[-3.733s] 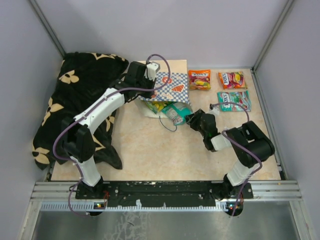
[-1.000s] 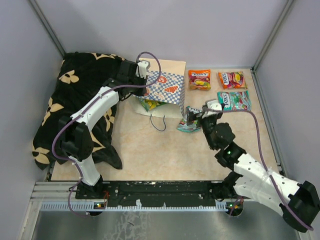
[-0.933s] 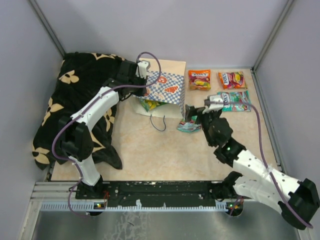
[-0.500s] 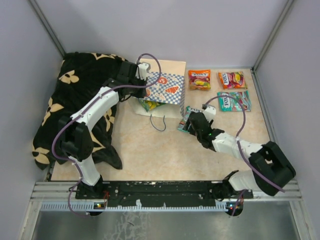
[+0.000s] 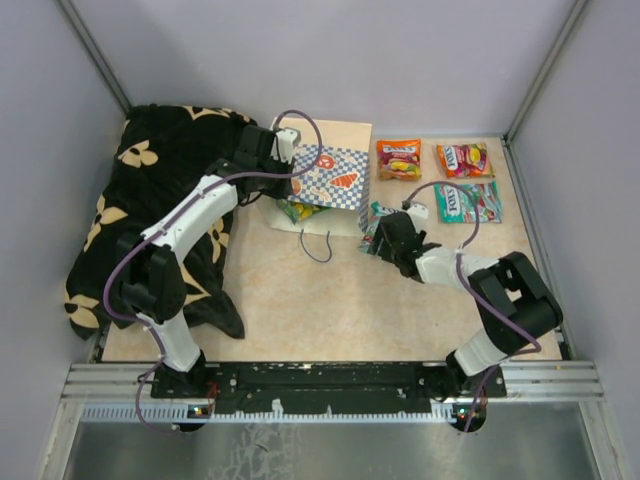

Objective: Take the snacks out of the paper bag
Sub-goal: Adjust the snack at the center of the board.

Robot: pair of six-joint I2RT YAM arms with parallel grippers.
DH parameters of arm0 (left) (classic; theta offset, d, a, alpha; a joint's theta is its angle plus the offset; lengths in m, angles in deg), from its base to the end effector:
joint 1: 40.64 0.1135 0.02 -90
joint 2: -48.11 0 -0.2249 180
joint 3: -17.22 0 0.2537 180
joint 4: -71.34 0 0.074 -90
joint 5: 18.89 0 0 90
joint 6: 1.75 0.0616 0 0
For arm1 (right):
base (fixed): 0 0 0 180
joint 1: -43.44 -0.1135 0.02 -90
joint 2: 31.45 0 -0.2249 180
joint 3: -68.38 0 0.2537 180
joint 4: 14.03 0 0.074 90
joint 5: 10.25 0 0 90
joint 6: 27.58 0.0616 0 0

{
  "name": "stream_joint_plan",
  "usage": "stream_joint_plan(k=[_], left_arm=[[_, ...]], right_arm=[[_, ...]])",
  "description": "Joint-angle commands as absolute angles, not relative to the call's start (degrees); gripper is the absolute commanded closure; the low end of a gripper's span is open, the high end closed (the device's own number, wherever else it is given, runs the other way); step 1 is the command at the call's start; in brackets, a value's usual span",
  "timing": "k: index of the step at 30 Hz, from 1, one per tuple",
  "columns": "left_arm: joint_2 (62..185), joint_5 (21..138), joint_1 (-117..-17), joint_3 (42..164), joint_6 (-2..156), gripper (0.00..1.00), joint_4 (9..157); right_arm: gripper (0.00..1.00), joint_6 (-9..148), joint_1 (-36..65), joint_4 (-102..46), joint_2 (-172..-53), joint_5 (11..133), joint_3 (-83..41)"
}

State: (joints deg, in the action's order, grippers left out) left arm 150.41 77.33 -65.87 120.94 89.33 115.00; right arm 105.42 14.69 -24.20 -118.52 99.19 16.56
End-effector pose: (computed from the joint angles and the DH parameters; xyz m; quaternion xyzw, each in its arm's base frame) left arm 0.3786 -0.1858 0.2486 0.2292 0.8841 -0.1331 0.3849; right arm 0.2802 0.1304 0.0976 0.1767 0.8970 0.0925 0.3945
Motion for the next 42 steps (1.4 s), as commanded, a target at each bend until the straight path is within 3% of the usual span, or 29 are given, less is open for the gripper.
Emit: stream_joint_plan(k=[1,8,15,25,30,34,38,42], left_arm=[[149.47,77.35,-65.17,120.72,89.48,1.0,114.1],[149.54,77.21,-65.08,121.51,89.13,1.0,114.29],[150.14,77.04,-65.11,122.08,89.07,1.0,114.48],[150.87,76.29,-65.12,123.98,88.75,1.0,114.82],[152.02,77.51,-65.13,127.77,87.66,1.0,115.38],[151.84,81.22,-65.12,129.44,87.23,1.0,114.33],[151.81,83.44,-65.4,131.14,87.37,1.0,113.65],[151.42,80.1,-67.54,132.54,89.41,1.0,113.68]], right_arm=[[0.25,88.61,15.92,-29.85,-121.72,98.4,10.07],[0.23,74.39,22.46,-36.25,-127.97,88.41,-0.41],[0.2,73.36,25.16,-37.49,-132.76,88.86,-5.88],[0.14,76.25,27.45,-36.75,-131.66,89.86,-3.89],[0.01,75.42,27.8,-39.41,-125.62,89.83,-7.74],[0.01,78.18,27.75,-37.24,-114.66,88.43,-7.97],[0.01,91.37,25.12,-21.4,-97.48,85.4,9.93],[0.01,100.69,7.78,-8.02,-84.73,99.71,26.23]])
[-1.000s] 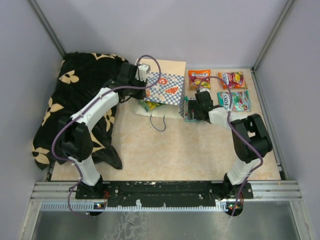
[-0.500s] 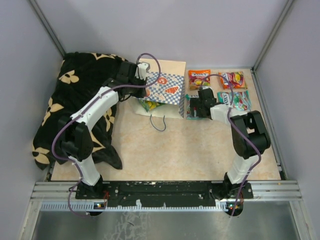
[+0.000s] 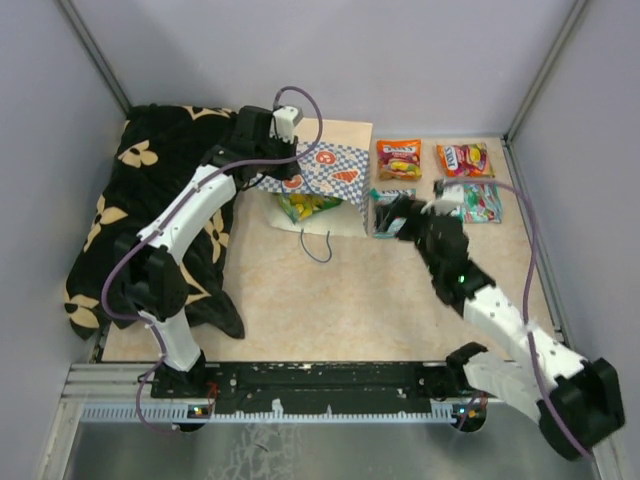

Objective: Take the snacks out of the paper bag
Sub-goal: Adjust the snack at the center of the board, then take out the snack from the paper bag.

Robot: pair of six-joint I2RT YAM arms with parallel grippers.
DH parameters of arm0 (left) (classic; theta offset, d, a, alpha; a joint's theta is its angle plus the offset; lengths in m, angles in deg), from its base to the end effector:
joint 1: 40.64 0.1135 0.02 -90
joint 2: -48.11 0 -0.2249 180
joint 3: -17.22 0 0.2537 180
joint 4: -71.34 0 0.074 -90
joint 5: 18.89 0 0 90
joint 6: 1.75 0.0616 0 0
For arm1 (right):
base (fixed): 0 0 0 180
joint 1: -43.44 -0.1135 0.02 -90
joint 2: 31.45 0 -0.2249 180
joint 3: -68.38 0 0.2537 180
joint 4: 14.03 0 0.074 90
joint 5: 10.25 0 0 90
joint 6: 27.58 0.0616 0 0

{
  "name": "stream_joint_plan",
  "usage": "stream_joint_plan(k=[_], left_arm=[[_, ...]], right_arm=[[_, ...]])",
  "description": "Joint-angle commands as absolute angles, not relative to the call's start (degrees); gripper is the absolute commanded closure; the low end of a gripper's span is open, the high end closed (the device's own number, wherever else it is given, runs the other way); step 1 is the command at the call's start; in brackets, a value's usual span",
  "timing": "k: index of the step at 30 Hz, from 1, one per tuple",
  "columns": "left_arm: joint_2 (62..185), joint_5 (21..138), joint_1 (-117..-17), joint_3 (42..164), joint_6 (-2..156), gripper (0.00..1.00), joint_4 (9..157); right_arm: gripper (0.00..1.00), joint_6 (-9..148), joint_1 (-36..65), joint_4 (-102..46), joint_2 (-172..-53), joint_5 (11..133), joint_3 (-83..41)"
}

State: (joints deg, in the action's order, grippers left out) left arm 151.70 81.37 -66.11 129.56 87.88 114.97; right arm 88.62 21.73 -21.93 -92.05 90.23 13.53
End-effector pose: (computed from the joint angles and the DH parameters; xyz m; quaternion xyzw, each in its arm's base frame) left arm 0.3871 -0.1966 0.2937 0.2322 0.8529 -0.1803 0.4314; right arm 0.2762 0.0979 0.2523 0.0871 0.7800 0.1843 0.5916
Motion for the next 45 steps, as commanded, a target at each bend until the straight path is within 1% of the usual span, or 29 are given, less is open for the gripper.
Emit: stream_joint_plan(k=[1,3,5,7,12,16,19,22,26,30,39,45], left_arm=[[151.34,79.81,-68.04,133.04,89.42,1.0,113.67],[151.5,80.19,-68.76,134.14,88.89,1.0,113.47],[152.03,80.87,-69.47,135.43,88.21,1.0,113.28],[153.03,81.18,-70.15,137.31,87.74,1.0,113.72],[155.88,80.83,-72.34,141.59,87.02,1.0,115.86],[156.02,79.8,-73.07,141.81,87.33,1.0,116.71],[155.68,78.56,-72.99,140.78,87.77,1.0,116.82],[155.73,78.93,-72.98,140.28,87.81,1.0,116.66],[155.83,78.89,-72.98,140.2,88.23,1.0,116.7],[156.11,79.18,-72.9,140.02,88.81,1.0,116.77],[155.37,80.22,-71.94,138.64,88.7,1.0,116.29],[154.34,81.71,-70.97,135.83,88.04,1.0,114.38]], right_arm=[[0.01,103.89,3.47,-4.49,-83.31,103.32,29.66],[0.04,112.41,-2.88,5.48,-83.64,107.22,34.84],[0.1,117.6,-7.33,13.28,-89.91,109.31,36.05],[0.11,120.99,-8.88,16.94,-98.0,109.9,32.87],[0.17,131.76,-9.09,26.65,-118.58,111.41,23.28],[0.21,138.45,-8.64,32.37,-131.65,112.8,15.23],[0.24,143.81,-8.38,31.73,-138.66,114.3,9.79],[0.26,148.58,-7.95,28.35,-143.84,116.68,5.15],[0.25,155.35,-7.49,21.48,-148.15,120.9,1.76],[0.26,158.7,-6.72,18.19,-151.99,122.68,-2.4],[0.34,159.36,-3.48,13.67,-160.66,122.74,-13.9],[0.4,151.23,-2.79,14.34,-163.92,120.53,-20.47]])
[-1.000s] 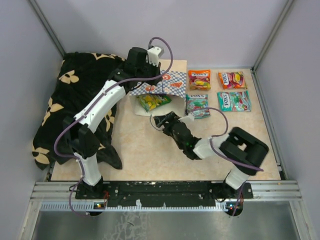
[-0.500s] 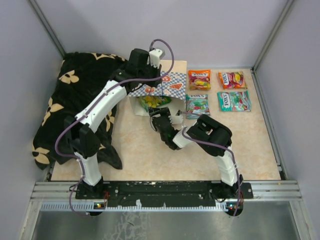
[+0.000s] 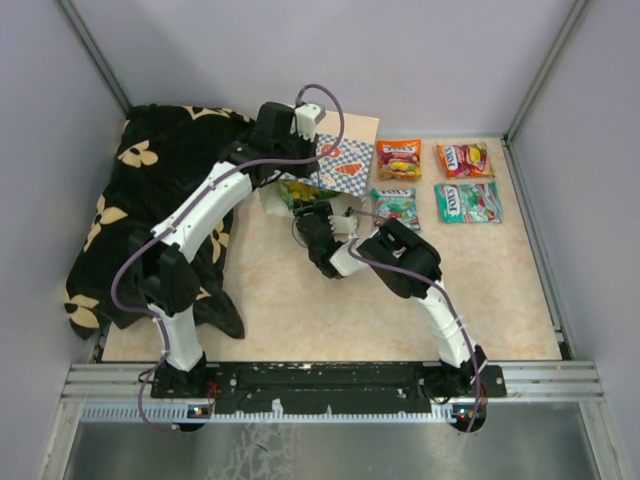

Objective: Take the snacks out of the paper bag
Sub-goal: Take out the snack from the paper bag.

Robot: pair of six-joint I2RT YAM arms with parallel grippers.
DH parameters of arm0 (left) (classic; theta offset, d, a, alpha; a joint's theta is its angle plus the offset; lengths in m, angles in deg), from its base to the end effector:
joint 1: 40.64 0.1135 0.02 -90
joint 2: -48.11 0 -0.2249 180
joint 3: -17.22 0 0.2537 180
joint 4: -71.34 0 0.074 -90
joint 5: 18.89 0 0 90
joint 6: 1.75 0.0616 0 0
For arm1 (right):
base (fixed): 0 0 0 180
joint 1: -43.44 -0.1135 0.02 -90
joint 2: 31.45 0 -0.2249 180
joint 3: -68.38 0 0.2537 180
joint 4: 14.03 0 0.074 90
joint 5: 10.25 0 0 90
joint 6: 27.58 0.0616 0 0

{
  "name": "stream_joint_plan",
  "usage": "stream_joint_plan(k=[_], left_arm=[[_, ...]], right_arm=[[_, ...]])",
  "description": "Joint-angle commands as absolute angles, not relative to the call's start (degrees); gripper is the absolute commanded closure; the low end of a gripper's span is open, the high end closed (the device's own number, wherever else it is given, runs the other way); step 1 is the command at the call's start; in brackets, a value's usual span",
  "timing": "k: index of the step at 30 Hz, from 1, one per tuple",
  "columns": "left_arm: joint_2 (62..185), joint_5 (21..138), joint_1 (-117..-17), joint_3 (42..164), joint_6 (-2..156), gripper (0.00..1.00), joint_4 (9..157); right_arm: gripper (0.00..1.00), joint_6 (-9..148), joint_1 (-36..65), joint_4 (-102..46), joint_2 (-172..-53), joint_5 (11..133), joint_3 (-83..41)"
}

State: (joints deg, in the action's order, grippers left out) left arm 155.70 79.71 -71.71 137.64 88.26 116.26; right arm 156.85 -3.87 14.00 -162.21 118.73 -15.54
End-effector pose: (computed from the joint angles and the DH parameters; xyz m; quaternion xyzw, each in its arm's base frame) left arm 0.3804 -0.2399 0.3126 0.2687 0.8309 -0.1925 0.4476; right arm 0.3375 0.3087 0.0595 0.4844 0.6250 0.4295 0.4361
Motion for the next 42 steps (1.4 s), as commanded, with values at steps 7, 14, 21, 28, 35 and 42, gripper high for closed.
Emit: stream_joint_plan(k=[7,14,21,28,35,42], left_arm=[[153.05,82.46,-70.39,132.96,87.74,1.0,112.67],[154.22,82.01,-70.04,136.16,88.01,1.0,114.11],[154.5,83.29,-70.01,136.66,86.88,1.0,113.45],[154.05,82.27,-69.95,137.36,87.71,1.0,114.7],[153.3,82.33,-69.52,137.42,87.68,1.0,115.06],[152.82,82.3,-69.31,136.18,87.59,1.0,114.91]], right_arm=[[0.28,149.98,-2.78,16.68,-160.74,117.85,-16.16],[0.3,151.16,-3.44,24.82,-156.27,115.05,-7.91],[0.41,151.99,-2.78,22.65,-156.01,116.84,-10.74],[0.44,151.44,-2.36,20.21,-157.57,116.96,-17.11],[0.35,154.69,-1.82,9.85,-161.93,116.08,-25.38],[0.29,160.51,-1.73,3.42,-161.67,115.67,-23.55]])
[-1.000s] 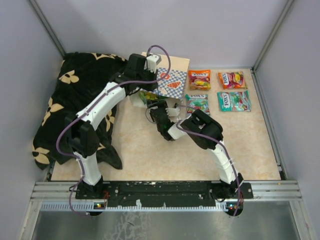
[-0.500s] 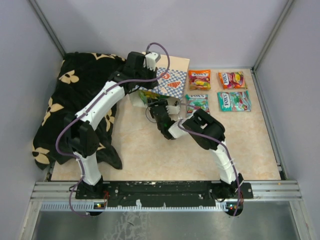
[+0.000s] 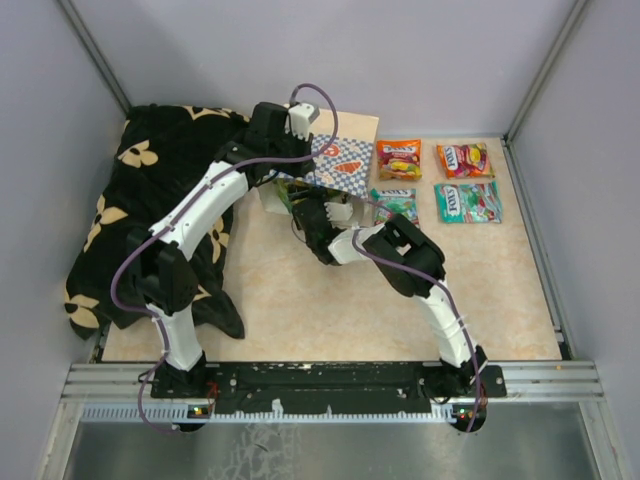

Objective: Take the snacks out of the paper bag
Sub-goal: Take out the snack from the paper bag.

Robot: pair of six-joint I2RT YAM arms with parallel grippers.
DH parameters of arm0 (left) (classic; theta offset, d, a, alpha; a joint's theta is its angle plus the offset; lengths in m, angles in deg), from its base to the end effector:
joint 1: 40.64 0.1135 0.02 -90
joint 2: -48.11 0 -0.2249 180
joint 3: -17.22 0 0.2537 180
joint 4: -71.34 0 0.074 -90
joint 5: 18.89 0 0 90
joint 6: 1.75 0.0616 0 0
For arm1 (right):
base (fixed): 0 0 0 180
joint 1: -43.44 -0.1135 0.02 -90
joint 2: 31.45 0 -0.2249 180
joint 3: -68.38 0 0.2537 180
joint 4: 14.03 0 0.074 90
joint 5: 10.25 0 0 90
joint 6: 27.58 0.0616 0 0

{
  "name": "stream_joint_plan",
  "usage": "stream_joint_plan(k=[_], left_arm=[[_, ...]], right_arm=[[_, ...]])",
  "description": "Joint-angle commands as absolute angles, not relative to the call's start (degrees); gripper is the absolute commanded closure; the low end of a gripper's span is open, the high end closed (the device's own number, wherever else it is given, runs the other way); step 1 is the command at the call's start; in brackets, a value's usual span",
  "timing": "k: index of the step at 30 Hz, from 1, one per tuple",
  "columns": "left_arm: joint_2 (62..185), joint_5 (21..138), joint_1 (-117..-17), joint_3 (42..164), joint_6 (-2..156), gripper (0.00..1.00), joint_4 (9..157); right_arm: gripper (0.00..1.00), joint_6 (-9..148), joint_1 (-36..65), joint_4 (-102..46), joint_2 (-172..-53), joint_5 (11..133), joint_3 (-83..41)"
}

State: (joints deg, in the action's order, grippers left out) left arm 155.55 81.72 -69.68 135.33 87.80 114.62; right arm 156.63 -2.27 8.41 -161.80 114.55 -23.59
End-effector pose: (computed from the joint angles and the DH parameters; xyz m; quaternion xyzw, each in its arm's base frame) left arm 0.3880 -0.2284 0.3025 0.2587 0.8354 -0.2001 0.4417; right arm 0.3633 0.3221 0.0932 0.4771 0.6206 0.4581 0.4212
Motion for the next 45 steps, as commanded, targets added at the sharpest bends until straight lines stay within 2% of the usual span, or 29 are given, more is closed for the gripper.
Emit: stream_joint_plan(k=[1,8,19,26,33,34,36,37,41,45], left_arm=[[152.9,82.42,-69.29,136.18,87.5,1.0,114.83],[153.06,82.54,-69.02,136.24,87.44,1.0,115.05],[153.66,82.98,-68.55,135.56,87.23,1.0,114.95],[153.67,82.73,-68.46,135.74,87.31,1.0,115.29],[153.48,82.63,-68.39,135.93,87.11,1.0,115.52],[153.49,82.61,-68.37,135.93,87.12,1.0,115.59],[153.49,82.55,-68.26,135.93,87.19,1.0,115.68],[153.48,82.45,-68.26,135.93,87.18,1.0,115.74],[153.8,82.21,-67.94,135.88,87.28,1.0,115.68],[154.27,81.89,-67.17,135.67,87.41,1.0,115.61]], right_arm=[[0.29,161.08,-1.73,2.26,-161.58,115.74,-23.58],[0.29,162.57,-1.46,-3.63,-162.22,114.75,-25.92],[0.28,165.11,-1.47,-7.33,-160.34,115.71,-21.32],[0.3,162.11,-0.88,-10.5,-163.21,117.01,-27.85],[0.54,158.68,0.51,-7.16,-168.15,116.86,-33.17],[0.63,158.05,0.69,-6.38,-168.57,116.72,-33.6],[0.93,156.02,1.04,-3.7,-168.86,116.28,-33.3],[1.0,155.23,1.14,-2.64,-168.66,115.92,-32.96],[1.0,150.49,1.02,1.34,-165.62,112.36,-30.03],[1.0,143.23,1.12,4.85,-159.96,101.6,-27.12]])
